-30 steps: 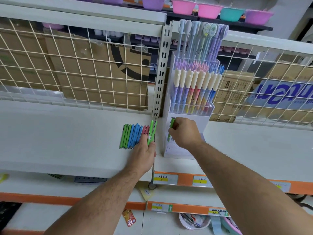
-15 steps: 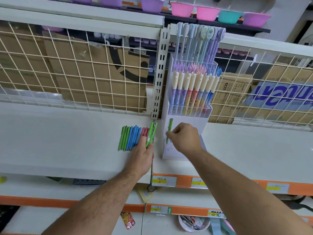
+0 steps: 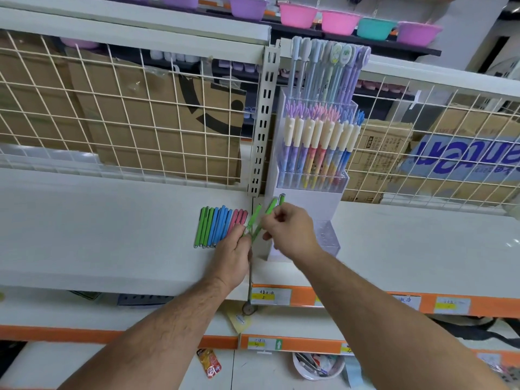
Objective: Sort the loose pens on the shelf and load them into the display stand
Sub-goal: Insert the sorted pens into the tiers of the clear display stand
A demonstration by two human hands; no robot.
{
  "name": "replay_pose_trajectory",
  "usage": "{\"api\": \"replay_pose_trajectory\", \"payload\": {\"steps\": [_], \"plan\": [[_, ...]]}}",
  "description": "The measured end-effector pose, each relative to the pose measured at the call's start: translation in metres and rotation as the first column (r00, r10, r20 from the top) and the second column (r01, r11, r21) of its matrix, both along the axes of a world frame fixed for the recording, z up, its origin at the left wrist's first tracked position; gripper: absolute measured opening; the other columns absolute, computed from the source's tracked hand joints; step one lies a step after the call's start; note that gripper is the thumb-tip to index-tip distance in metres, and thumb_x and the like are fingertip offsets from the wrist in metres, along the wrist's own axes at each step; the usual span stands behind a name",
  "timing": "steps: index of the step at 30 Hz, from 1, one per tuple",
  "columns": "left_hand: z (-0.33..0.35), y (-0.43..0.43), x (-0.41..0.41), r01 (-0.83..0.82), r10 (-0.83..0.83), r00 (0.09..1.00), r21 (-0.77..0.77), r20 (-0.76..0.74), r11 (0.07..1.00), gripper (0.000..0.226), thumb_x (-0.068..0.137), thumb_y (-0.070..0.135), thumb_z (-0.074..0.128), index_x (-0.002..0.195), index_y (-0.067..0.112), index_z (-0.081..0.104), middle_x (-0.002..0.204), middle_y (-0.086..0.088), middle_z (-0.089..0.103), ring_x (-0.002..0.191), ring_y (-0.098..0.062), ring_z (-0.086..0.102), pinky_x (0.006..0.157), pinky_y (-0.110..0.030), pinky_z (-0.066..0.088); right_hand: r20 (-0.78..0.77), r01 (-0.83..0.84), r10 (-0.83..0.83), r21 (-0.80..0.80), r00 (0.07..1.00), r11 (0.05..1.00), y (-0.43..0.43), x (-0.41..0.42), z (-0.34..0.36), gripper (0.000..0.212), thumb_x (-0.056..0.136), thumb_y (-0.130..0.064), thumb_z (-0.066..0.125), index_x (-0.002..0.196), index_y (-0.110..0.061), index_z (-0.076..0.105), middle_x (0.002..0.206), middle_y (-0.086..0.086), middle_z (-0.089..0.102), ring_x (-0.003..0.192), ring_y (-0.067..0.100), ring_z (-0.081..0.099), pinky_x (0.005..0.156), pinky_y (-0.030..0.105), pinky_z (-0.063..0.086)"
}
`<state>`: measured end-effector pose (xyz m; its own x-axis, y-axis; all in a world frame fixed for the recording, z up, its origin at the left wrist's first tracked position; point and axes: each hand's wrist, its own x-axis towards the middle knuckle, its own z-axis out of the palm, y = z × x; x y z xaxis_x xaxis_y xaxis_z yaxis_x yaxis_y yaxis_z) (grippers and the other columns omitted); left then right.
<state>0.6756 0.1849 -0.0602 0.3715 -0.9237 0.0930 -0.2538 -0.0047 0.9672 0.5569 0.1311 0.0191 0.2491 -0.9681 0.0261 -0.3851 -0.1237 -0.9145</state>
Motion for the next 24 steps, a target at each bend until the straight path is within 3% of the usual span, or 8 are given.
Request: {"api": "replay_pose_trajectory", "payload": {"steps": [6, 13, 22, 24], "plan": [[0.0, -0.002, 0.001, -0.045, 0.045, 0.999, 0.017, -0.014, 0.999, 0.026, 0.102, 0.016, 0.041, 0.079, 0.01, 0.053, 0.066, -0.007, 0.051, 0.062, -0.017, 0.047, 0.061, -0.035, 0.04, -0.048, 0.174, -0.188, -0.217, 0.981, 0.961, -0.012, -0.027, 0.026, 0.018, 0.091, -0.019, 0.063, 0.074, -0.016, 0.059, 0.064, -0.001, 0.067, 0.069, 0.018, 0.072, 0.051, 0.02, 0.05], [-0.002, -0.005, 0.0, -0.043, 0.043, 0.999, 0.017, -0.015, 0.999, 0.024, 0.102, 0.017, 0.042, 0.081, 0.01, 0.051, 0.067, -0.006, 0.049, 0.06, -0.014, 0.044, 0.057, -0.032, 0.037, -0.204, 0.085, -0.147, -0.285, 0.968, 0.955, -0.019, -0.026, 0.014, 0.014, 0.093, -0.024, 0.063, 0.08, -0.02, 0.061, 0.074, 0.002, 0.07, 0.074, 0.022, 0.07, 0.067, 0.039, 0.059], [-0.007, -0.007, 0.003, -0.032, 0.032, 0.999, 0.003, -0.008, 0.999, 0.027, 0.102, 0.017, 0.043, 0.076, 0.016, 0.046, 0.07, -0.009, 0.047, 0.057, -0.011, 0.04, 0.046, -0.019, 0.032, -0.405, -0.014, -0.105, -0.279, 0.908, 0.96, -0.015, -0.022, -0.001, 0.011, 0.094, -0.021, 0.061, 0.091, -0.012, 0.066, 0.081, 0.004, 0.07, 0.075, 0.024, 0.066, 0.061, 0.03, 0.051], [-0.008, -0.008, 0.003, -0.032, 0.032, 0.999, -0.002, -0.001, 0.999, 0.028, 0.102, 0.017, 0.043, 0.075, 0.017, 0.046, 0.071, -0.009, 0.047, 0.058, -0.012, 0.041, 0.045, -0.018, 0.032, -0.389, -0.019, -0.094, -0.278, 0.916, 0.96, -0.016, -0.021, -0.006, 0.011, 0.093, -0.019, 0.062, 0.086, -0.01, 0.065, 0.077, 0.006, 0.07, 0.074, 0.026, 0.067, 0.064, 0.036, 0.056]]}}
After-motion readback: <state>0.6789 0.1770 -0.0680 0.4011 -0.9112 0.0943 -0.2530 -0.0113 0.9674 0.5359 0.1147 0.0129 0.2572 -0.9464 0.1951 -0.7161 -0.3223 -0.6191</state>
